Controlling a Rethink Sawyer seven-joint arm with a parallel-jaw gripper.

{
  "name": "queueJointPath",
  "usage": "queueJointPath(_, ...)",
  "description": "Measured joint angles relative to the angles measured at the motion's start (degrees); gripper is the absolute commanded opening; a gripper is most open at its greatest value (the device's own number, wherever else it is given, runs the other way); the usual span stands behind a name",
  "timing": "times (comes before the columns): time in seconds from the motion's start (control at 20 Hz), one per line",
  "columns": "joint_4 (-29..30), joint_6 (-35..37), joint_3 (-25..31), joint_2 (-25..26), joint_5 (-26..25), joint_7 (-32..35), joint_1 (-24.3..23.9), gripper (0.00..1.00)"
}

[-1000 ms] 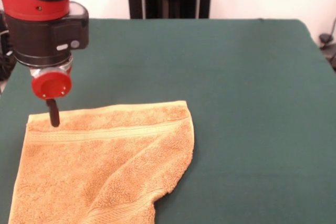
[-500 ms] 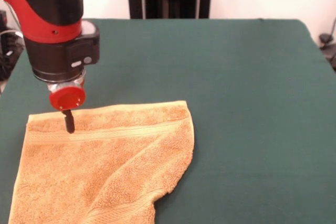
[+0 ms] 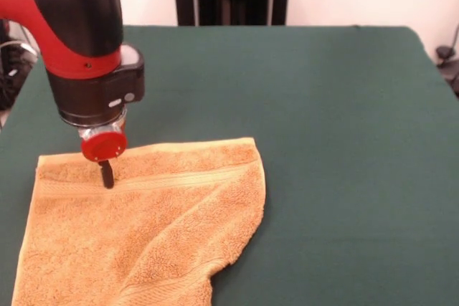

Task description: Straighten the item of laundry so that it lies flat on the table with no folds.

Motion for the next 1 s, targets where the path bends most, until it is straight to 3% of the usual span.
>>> queueJointPath(0.6, -0.61, 0.09, -1.03, 0.39, 0.54, 0.0, 0.76, 1.0)
queueJointPath(1.0, -2.02, -0.09, -8.44, 1.92, 4.22, 0.14, 6.26, 1.0)
